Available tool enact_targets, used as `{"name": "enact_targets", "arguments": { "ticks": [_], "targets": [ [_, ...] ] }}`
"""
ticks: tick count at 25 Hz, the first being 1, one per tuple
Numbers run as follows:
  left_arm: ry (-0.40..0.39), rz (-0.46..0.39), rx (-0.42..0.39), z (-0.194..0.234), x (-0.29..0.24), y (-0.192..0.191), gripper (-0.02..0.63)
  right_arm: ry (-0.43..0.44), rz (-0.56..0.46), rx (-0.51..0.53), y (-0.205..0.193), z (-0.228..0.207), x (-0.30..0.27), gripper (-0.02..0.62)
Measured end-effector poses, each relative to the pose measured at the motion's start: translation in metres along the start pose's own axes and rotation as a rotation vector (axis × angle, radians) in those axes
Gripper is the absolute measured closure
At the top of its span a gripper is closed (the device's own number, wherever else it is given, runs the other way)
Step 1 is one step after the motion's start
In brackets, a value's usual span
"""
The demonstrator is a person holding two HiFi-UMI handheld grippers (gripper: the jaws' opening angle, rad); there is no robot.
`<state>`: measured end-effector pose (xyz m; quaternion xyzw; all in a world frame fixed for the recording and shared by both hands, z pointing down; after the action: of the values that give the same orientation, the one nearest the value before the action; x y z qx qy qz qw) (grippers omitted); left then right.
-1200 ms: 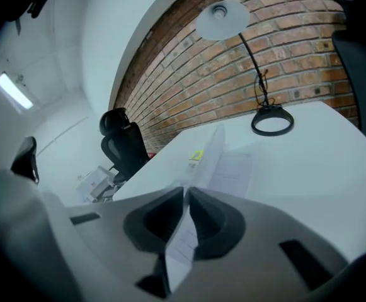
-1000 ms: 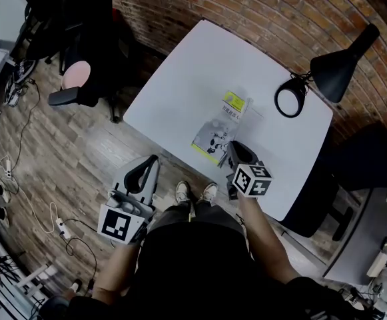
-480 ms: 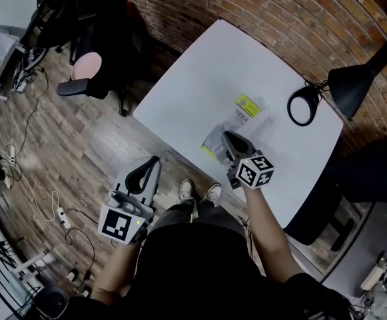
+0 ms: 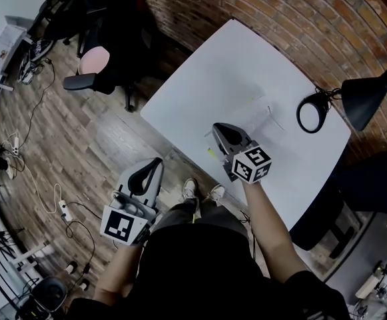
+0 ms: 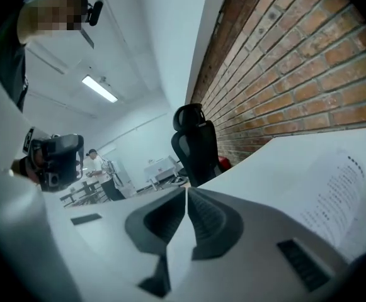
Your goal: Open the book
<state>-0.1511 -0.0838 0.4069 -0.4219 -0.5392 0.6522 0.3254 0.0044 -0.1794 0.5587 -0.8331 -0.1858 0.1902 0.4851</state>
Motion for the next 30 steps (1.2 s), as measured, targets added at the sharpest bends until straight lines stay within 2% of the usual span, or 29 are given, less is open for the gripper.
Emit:
{"name": "enact_targets", "arguments": {
  "ticks": [8,13,18,21,25,30],
  "targets": [
    [0.027,0.024,0.013,0.008,0.000,-0.007,0.579,0.079,0.041,0.099,0.005,0.019,-0.030,0.572],
    [0.013,0.002,0.010,0.006,-0.005,-0.004,0.578,0.132,0.044,0.059,0.009,0.013,-0.052,0.572],
    [-0.003,-0.006,0.008,0.000,-0.013,-0.002,0.578,0.184,0.076,0.091,0.019,0.022,-0.073,0.572],
    [-0.002,-0.018,0.012,-0.001,-0.013,-0.001,0.578,0.139,0.051,0.089,0.024,0.019,-0.059,0.572],
    [0.011,0.040,0.022,-0.001,-0.007,-0.014,0.578,0.008,0.072,0.077,0.011,0.003,-0.033,0.571],
    [-0.012,-0.011,0.015,-0.008,-0.011,-0.008,0.578,0.027,0.124,0.048,-0.013,0.001,-0.040,0.571]
  ]
}}
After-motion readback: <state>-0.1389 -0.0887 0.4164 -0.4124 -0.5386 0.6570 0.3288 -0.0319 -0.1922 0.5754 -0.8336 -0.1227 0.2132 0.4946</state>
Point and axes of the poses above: the fingertips, and each gripper's own axes: x backward along the fingers, z to its left, y out of its top, the point moved 2 cm from there along x, backward along the fingers, and after that the axes turned 12 degrees about y, right-handed, at the moved point
